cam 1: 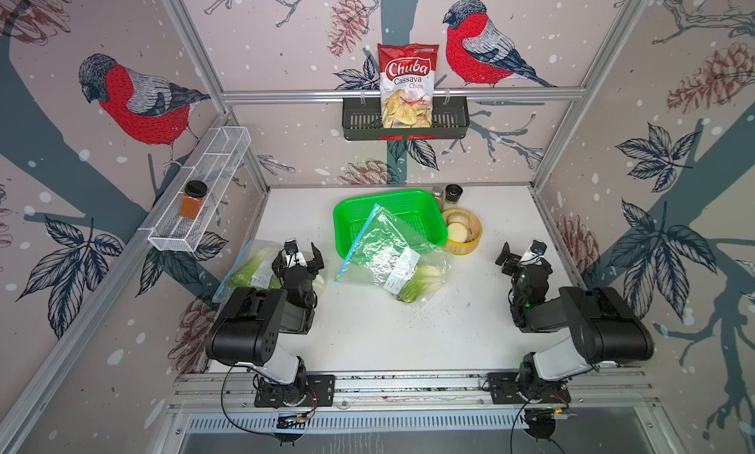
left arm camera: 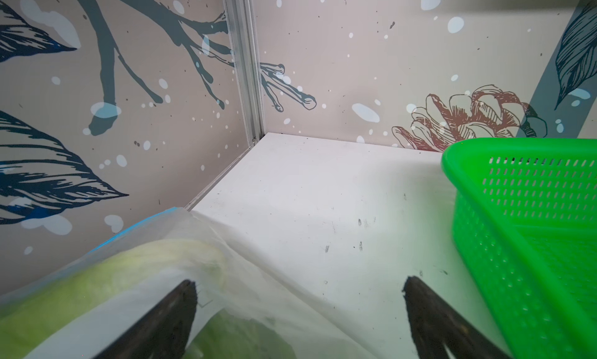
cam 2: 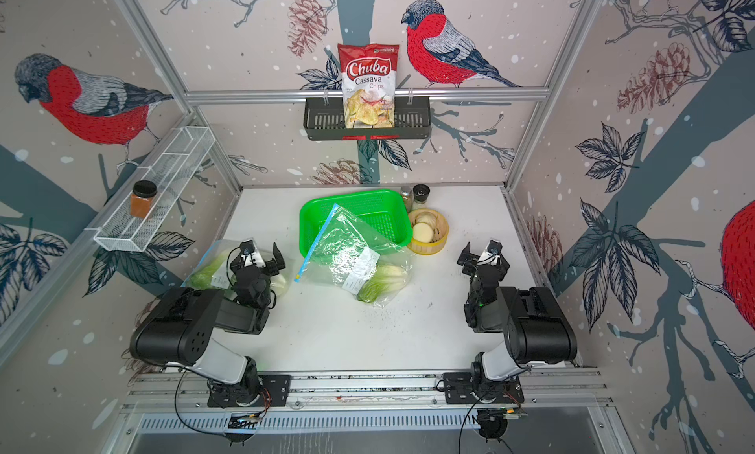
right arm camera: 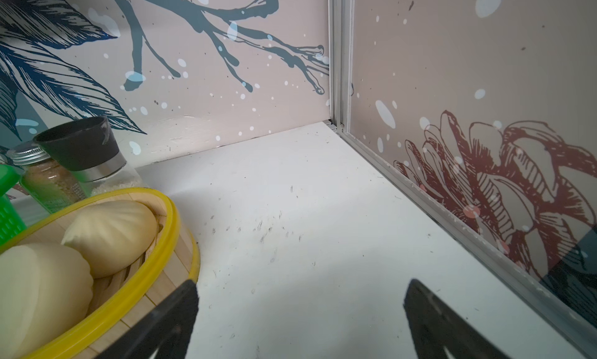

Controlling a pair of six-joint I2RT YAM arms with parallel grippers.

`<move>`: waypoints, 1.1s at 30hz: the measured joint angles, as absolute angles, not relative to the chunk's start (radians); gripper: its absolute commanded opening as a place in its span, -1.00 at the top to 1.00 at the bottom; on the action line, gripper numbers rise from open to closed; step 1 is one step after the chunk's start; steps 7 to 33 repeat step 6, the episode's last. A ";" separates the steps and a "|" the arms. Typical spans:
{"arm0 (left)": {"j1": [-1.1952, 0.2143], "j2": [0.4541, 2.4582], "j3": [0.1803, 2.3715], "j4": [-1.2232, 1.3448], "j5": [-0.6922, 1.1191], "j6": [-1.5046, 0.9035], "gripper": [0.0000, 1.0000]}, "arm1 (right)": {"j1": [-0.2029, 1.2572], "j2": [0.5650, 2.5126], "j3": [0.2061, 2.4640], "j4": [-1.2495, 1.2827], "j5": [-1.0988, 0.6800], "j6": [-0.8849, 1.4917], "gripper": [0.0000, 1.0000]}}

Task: Put the chinese cabbages into a zipper bag and zip it
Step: Reset both arms

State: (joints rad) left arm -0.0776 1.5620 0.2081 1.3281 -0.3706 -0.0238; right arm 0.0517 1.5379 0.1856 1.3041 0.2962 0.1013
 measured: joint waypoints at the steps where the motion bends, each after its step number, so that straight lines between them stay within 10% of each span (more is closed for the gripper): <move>1: -0.078 1.565 0.207 1.333 -0.370 -0.018 -0.97 | 0.052 1.538 0.185 1.309 0.297 0.101 -0.99; 33: -0.076 1.566 0.213 1.329 -0.364 -0.019 -0.97 | 0.052 1.539 0.184 1.329 0.300 0.101 -0.99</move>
